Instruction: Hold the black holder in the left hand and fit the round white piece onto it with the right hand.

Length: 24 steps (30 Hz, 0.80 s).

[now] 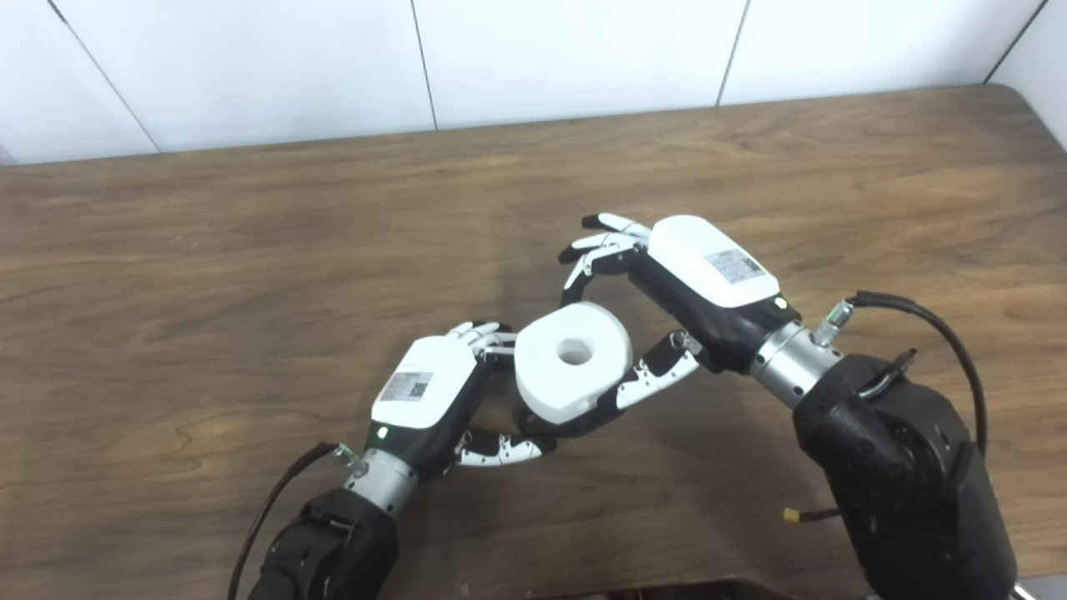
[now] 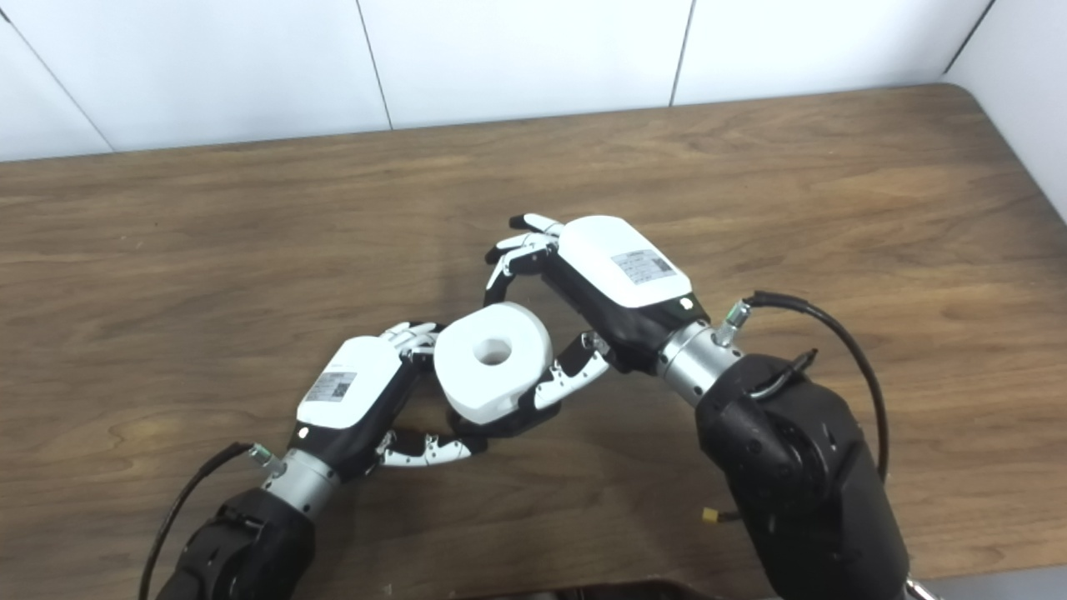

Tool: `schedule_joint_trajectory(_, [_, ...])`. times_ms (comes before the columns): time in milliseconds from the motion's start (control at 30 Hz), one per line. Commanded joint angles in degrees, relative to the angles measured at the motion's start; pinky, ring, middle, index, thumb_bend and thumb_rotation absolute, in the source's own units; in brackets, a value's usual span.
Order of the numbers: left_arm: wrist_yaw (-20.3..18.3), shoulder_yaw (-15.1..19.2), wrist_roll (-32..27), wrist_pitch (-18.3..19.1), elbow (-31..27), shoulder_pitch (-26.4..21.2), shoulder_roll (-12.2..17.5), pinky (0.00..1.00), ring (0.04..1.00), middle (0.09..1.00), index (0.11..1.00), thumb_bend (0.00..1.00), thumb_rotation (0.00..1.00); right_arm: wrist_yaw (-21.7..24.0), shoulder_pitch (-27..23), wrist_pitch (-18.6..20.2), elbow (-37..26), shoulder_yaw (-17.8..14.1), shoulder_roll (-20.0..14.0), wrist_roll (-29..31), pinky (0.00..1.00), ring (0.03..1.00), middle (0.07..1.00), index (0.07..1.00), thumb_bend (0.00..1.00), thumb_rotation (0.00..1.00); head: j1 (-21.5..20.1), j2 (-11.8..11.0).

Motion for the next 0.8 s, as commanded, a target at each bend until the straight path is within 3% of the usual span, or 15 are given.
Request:
schedule_joint_trajectory(0, [-1.8, -0.1, 0.2, 0.2, -0.4, 0.3, 1.1, 0.90, 0.873, 0.798, 0.486, 0.52, 0.06, -0.5, -1.5, -0.4, -2.3, -0.8, 0.2, -0.1, 0.77, 0.923, 0.797, 0.483, 0.52, 0.15, 0.0, 0.0])
schedule_joint_trajectory(767, [-2.1, 0.0, -0.1, 0.4, -0.8, 0.2, 1.0, 0.90, 0.873, 0.799, 0.486, 0.52, 0.06, -0.8, -0.6, -1.4, -1.0, -1.2, 0.2, 0.4, 0.77, 0.918, 0.793, 0.482, 0.52, 0.15, -0.2, 0.5])
